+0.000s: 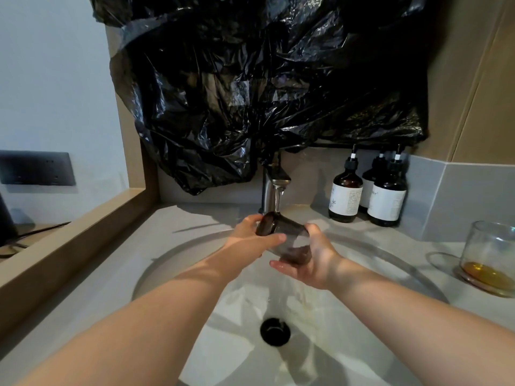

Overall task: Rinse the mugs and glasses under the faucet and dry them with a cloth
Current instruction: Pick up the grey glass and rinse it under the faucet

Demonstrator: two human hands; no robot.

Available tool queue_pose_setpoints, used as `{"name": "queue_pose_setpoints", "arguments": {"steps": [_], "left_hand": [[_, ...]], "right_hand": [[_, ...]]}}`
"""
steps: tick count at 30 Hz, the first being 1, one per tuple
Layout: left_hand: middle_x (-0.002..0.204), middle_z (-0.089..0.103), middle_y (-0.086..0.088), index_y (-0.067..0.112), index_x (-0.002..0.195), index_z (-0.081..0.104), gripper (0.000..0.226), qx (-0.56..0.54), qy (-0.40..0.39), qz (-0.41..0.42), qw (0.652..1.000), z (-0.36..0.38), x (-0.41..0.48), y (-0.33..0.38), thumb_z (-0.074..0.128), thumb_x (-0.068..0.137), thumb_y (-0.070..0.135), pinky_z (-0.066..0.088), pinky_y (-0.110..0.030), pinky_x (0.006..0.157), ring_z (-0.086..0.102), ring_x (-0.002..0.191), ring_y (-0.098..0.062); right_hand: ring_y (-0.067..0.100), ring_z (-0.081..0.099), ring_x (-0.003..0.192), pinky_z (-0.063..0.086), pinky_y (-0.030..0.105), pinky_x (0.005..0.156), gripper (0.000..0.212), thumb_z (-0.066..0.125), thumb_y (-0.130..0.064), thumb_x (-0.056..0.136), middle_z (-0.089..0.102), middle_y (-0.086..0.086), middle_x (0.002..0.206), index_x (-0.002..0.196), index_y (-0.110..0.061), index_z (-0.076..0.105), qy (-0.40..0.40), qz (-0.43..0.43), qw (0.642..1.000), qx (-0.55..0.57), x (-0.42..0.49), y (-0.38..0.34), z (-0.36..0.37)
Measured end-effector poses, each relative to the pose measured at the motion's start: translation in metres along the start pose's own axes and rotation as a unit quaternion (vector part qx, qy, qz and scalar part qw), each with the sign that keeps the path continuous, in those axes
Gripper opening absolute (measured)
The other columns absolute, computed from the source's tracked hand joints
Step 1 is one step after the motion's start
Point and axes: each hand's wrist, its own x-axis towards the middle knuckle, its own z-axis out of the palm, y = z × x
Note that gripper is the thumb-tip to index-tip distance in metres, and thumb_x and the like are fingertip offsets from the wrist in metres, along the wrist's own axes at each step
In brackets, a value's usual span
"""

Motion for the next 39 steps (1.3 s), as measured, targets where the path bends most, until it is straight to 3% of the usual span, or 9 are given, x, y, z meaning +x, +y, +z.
{"name": "queue_pose_setpoints", "arguments": {"steps": [6,12,19,23,27,29,32,35,39], "left_hand": [[0.114,0.065,0.01,0.023,0.137,0.045,0.066,-0.072,0.017,0.03,0.997,0.005,0.001,0.004,0.077,0.079,0.019,0.047,-0.036,0.102,0.062,0.108,-0.011],[0.123,0.059,0.009,0.029,0.138,0.044,0.066,-0.052,0.028,0.016,0.998,0.008,0.003,-0.002,0.075,0.08,0.029,0.047,-0.04,0.101,0.057,0.114,-0.015],[0.12,0.05,0.001,0.029,0.138,0.042,0.041,-0.1,0.066,-0.089,0.989,0.004,-0.003,0.008,0.045,0.099,0.042,0.054,-0.039,0.089,0.053,0.11,-0.02],[0.117,0.056,-0.013,0.014,0.114,0.053,0.032,-0.204,0.082,-0.191,0.957,0.005,0.002,0.006,0.041,0.1,0.04,0.057,-0.045,0.077,0.06,0.108,-0.033],[0.107,0.063,-0.017,0.009,0.101,0.056,0.031,-0.303,0.028,-0.236,0.923,0.006,0.001,-0.001,0.036,0.103,0.032,0.049,-0.053,0.093,0.06,0.11,-0.035],[0.109,0.065,-0.017,0.009,0.106,0.057,0.032,-0.316,0.017,-0.244,0.917,0.006,-0.001,-0.001,0.033,0.104,0.03,0.05,-0.051,0.091,0.061,0.108,-0.034],[0.098,0.066,-0.017,0.008,0.097,0.056,0.034,-0.318,0.019,-0.242,0.917,0.006,-0.002,0.001,0.03,0.105,0.029,0.05,-0.049,0.09,0.062,0.102,-0.033],[0.081,0.069,-0.013,0.009,0.092,0.057,0.036,-0.314,0.02,-0.242,0.918,0.005,-0.002,-0.001,0.028,0.105,0.028,0.05,-0.048,0.089,0.064,0.084,-0.028],[0.103,0.065,-0.013,0.013,0.094,0.055,0.03,-0.288,0.026,-0.237,0.927,0.003,0.0,-0.003,0.033,0.103,0.031,0.051,-0.048,0.092,0.062,0.1,-0.03]], "right_hand": [[0.039,0.068,0.058,0.058,0.038,0.049,0.072,0.035,-0.056,0.094,0.06,0.018,0.086,0.128,0.006,0.045,-0.026,0.044,0.999,0.019,0.002,0.003,-0.002],[0.037,0.065,0.08,0.059,0.04,0.059,0.061,0.039,-0.055,0.093,0.063,0.018,0.089,0.108,0.002,0.057,-0.037,0.029,0.999,-0.008,0.0,0.002,-0.002],[0.025,0.066,0.094,0.057,0.037,0.074,0.033,0.057,-0.044,0.089,0.067,0.012,0.101,0.101,-0.013,0.062,-0.008,-0.117,0.988,-0.099,-0.001,0.0,0.004],[0.018,0.066,0.089,0.058,0.037,0.076,0.042,0.069,-0.041,0.082,0.066,0.002,0.099,0.114,-0.016,0.058,0.042,-0.263,0.925,-0.27,0.0,0.001,0.006],[0.008,0.06,0.092,0.051,0.027,0.081,0.048,0.075,-0.045,0.073,0.061,-0.015,0.096,0.113,-0.029,0.055,0.058,-0.357,0.835,-0.415,-0.006,0.002,0.01],[-0.001,0.056,0.079,0.043,0.014,0.07,0.037,0.076,-0.042,0.073,0.056,-0.023,0.083,0.099,-0.036,0.05,0.053,-0.371,0.825,-0.423,-0.012,0.001,0.012],[-0.002,0.054,0.074,0.039,0.017,0.07,0.034,0.077,-0.041,0.073,0.052,-0.024,0.077,0.093,-0.036,0.05,0.054,-0.393,0.814,-0.424,-0.016,-0.002,0.013],[0.0,0.056,0.074,0.043,0.019,0.069,0.028,0.078,-0.04,0.072,0.056,-0.023,0.077,0.083,-0.036,0.052,0.053,-0.389,0.819,-0.419,-0.011,-0.001,0.015],[0.015,0.063,0.072,0.057,0.038,0.073,0.017,0.077,-0.036,0.074,0.065,-0.01,0.074,0.077,-0.033,0.061,0.038,-0.37,0.861,-0.346,-0.003,0.003,0.015]]}}
